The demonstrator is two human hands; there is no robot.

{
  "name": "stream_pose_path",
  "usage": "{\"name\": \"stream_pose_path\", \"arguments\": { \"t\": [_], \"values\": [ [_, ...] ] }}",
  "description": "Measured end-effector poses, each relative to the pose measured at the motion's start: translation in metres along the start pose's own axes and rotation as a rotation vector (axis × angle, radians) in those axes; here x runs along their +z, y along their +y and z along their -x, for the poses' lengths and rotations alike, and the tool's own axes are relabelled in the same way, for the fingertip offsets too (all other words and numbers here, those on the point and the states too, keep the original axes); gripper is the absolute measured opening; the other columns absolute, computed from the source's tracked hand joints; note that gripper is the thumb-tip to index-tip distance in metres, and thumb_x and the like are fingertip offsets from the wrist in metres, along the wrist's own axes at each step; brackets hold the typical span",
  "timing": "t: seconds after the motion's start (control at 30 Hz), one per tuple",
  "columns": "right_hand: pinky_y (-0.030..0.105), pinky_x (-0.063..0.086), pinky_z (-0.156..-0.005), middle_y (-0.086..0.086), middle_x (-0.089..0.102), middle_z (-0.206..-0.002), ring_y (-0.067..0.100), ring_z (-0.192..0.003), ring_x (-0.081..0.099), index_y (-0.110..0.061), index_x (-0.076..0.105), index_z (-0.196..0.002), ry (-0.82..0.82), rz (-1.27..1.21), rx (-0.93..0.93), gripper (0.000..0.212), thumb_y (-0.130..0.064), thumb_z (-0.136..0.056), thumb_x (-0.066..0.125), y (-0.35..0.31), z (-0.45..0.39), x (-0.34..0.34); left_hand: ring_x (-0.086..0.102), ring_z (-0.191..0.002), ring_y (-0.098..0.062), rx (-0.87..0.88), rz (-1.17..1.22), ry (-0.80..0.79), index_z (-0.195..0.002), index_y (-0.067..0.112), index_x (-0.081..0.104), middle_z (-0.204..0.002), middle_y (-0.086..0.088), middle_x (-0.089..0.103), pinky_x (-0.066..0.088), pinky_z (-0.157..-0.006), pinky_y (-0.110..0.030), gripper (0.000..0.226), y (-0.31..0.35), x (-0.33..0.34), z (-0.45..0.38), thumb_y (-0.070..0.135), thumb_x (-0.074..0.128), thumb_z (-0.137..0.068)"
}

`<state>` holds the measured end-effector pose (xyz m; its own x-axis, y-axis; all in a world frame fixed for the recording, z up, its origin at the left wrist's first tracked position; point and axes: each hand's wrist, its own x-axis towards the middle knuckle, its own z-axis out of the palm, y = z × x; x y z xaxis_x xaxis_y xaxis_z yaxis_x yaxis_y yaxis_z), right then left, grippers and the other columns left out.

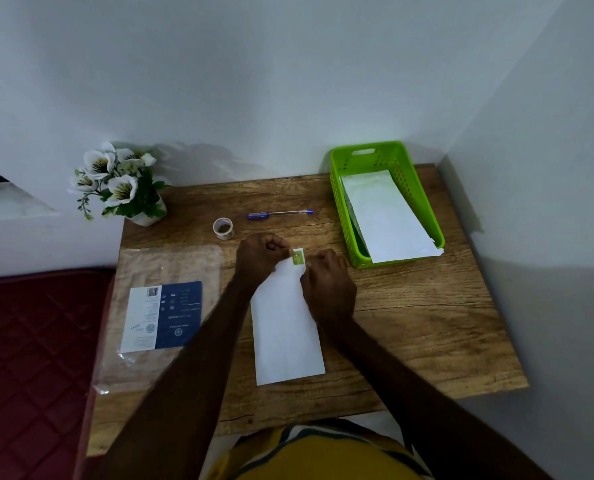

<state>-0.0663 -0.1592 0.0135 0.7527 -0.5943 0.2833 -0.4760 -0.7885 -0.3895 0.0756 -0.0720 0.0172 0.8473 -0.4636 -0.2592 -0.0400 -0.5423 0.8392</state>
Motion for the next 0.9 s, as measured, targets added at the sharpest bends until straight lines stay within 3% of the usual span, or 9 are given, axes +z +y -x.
{"name": "stream_pose_path", "arguments": {
  "t": [0.13,0.3,0.47,0.6,0.73,0.9],
  "values": [
    [0.042,0.056,-0.084,0.013,0.054,-0.147,0.036,-0.129,0.054,-0.013,0.061,-0.135,-0.110,0.095,-0.175,0.048,-0.034,-0.092,0.066,0.007,-0.004,0.006,0.068,-0.069,0.007,0.002,-0.004,0.001,-0.080,0.032,0.076,-0.078,0.015,0.073,0.046,-0.054,-0.011,0.019,0.001,-0.001,0.001,0.014,0.084,-0.081],
    [0.050,0.037,-0.109,0.010,0.023,-0.167,0.034,-0.147,0.033,-0.020,0.042,-0.153,-0.309,0.178,-0.190,0.063,-0.056,-0.101,0.033,0.012,-0.003,0.014,0.068,-0.065,0.003,0.028,-0.027,0.004,-0.076,0.036,0.073,-0.076,0.015,0.072,0.048,-0.058,-0.018,0.025,0.002,-0.002,0.001,0.014,0.084,-0.081],
    [0.053,0.030,-0.115,0.012,0.018,-0.169,0.035,-0.152,0.025,-0.027,0.032,-0.158,-0.366,0.202,-0.234,0.064,-0.058,-0.102,0.026,0.018,0.006,0.016,0.067,-0.067,0.004,0.046,-0.036,0.001,-0.082,0.030,0.075,-0.078,0.016,0.071,0.046,-0.056,-0.013,0.016,0.002,-0.002,0.004,0.015,0.081,-0.084],
    [0.055,0.034,-0.115,0.012,0.024,-0.167,0.035,-0.151,0.028,-0.030,0.041,-0.154,-0.376,0.135,-0.310,0.057,-0.055,-0.104,0.030,0.026,0.010,0.010,0.067,-0.069,0.001,0.030,-0.036,0.001,-0.084,0.027,0.076,-0.080,0.015,0.072,0.045,-0.056,-0.011,0.014,0.004,-0.002,0.005,0.014,0.081,-0.085],
    [0.049,0.032,-0.116,0.009,0.026,-0.166,0.032,-0.149,0.032,-0.021,0.037,-0.156,-0.335,0.076,-0.209,0.062,-0.053,-0.103,0.036,0.021,0.004,0.006,0.066,-0.066,0.007,0.034,-0.028,0.006,-0.081,0.030,0.074,-0.078,0.016,0.071,0.044,-0.051,-0.009,0.018,0.005,-0.002,0.006,0.014,0.082,-0.084],
    [0.051,0.031,-0.118,0.008,0.018,-0.169,0.032,-0.151,0.028,-0.016,0.031,-0.158,-0.407,0.149,-0.182,0.069,-0.057,-0.103,0.029,0.014,0.007,0.012,0.066,-0.068,0.008,0.064,-0.044,0.009,-0.083,0.031,0.074,-0.078,0.018,0.070,0.044,-0.052,-0.008,0.019,0.005,-0.002,0.008,0.013,0.081,-0.085]
  ]
}}
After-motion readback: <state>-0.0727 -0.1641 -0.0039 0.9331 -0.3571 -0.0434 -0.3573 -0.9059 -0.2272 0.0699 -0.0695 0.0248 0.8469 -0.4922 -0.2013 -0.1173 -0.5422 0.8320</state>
